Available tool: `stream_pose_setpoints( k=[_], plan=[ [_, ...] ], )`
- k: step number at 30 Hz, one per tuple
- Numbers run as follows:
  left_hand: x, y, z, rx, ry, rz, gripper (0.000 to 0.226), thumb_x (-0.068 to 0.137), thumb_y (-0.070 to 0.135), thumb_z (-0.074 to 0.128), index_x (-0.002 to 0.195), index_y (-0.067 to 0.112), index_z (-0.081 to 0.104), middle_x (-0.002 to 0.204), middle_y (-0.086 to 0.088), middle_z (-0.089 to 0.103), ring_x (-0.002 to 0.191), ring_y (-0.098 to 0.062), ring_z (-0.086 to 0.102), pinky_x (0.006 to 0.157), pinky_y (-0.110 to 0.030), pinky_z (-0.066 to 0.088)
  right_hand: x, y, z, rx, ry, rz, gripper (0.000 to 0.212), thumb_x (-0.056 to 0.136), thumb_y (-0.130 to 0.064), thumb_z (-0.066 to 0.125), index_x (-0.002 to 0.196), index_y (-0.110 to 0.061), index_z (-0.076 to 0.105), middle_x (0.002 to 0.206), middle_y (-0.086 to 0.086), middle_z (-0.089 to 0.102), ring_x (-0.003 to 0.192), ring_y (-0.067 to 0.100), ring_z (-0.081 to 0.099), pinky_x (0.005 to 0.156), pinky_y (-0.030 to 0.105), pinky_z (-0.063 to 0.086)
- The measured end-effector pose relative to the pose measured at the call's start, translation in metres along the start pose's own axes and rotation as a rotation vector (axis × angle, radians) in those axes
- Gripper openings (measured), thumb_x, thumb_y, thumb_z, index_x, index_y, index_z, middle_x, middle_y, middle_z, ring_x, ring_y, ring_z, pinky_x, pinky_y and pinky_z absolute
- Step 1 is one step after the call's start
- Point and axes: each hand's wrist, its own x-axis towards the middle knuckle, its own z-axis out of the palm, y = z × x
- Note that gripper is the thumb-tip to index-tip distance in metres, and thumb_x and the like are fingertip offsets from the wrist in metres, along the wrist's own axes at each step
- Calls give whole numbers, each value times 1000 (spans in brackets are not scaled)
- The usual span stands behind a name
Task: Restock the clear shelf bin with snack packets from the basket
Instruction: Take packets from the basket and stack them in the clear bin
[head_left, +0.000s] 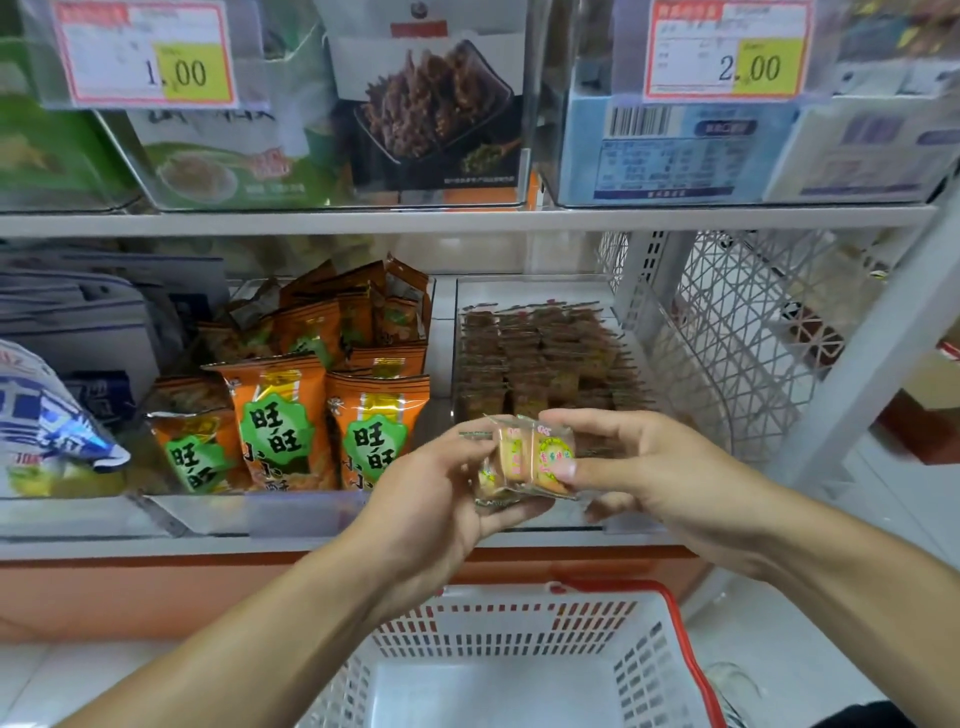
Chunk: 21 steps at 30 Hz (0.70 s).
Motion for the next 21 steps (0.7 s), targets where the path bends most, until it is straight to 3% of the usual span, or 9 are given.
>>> stream_pose_setpoints(
  k=[3, 5, 7, 10, 13, 16, 17, 21],
  plan=[
    [0, -3, -1, 119, 7, -6, 31, 107, 4, 41, 132, 6, 59, 120, -21, 73, 112, -34, 72, 90, -45, 61, 1, 1, -2, -77, -54, -4, 52, 87, -9, 76, 133, -28, 62, 81, -9, 76, 72, 2, 66, 60, 19, 51],
    [0, -4, 0, 144, 9, -5, 33, 105, 3, 44, 134, 9, 58, 121, -18, 73, 112, -32, 71, 91, -47, 61, 2, 1, -5, -95, -93, -4, 49, 86, -8, 76, 130, -28, 63, 75, -7, 74, 71, 3, 64, 62, 21, 51],
    [0, -5, 0, 123, 33, -6, 35, 104, 1, 44, 133, 11, 60, 120, -17, 74, 111, -32, 72, 90, -48, 61, 2, -1, -7, -126, -110, -15, 40, 86, -8, 77, 121, -25, 67, 79, -2, 75, 75, 7, 65, 64, 23, 52],
    [3, -6, 1, 161, 117, 18, 34, 106, 2, 42, 127, 15, 65, 120, -13, 75, 109, -29, 73, 91, -51, 61, 6, -4, -13, -63, -85, -9, 35, 83, -2, 76, 115, -12, 64, 102, 16, 74, 84, 18, 69, 69, 30, 57],
    [8, -4, 1, 229, 198, 34, 31, 108, 5, 41, 123, 16, 66, 117, -5, 77, 107, -24, 74, 90, -49, 61, 16, -8, -27, -21, 92, -30, 36, 84, -2, 75, 116, -10, 61, 100, 10, 75, 80, 14, 74, 64, 21, 57],
    [11, -6, 6, 225, 217, 40, 26, 108, 5, 43, 119, 13, 65, 115, -3, 77, 103, -25, 76, 83, -42, 64, 36, -1, -47, -588, 413, -77, 42, 78, -28, 86, 111, -23, 60, 98, -7, 71, 83, 8, 67, 64, 22, 48],
    [12, -7, 9, 216, 227, 45, 25, 108, 5, 43, 118, 11, 65, 115, -4, 77, 103, -25, 76, 81, -41, 64, 44, 3, -50, -678, 445, -56, 44, 77, -32, 86, 111, -26, 58, 99, -7, 69, 84, 9, 64, 65, 23, 47],
    [20, -12, 18, 189, 259, 46, 18, 107, 3, 44, 117, 5, 59, 119, -8, 74, 104, -27, 75, 83, -41, 63, 81, 17, -51, -620, 422, 51, 52, 80, -31, 85, 122, -24, 57, 108, -5, 64, 92, 15, 60, 69, 26, 44]
  ],
)
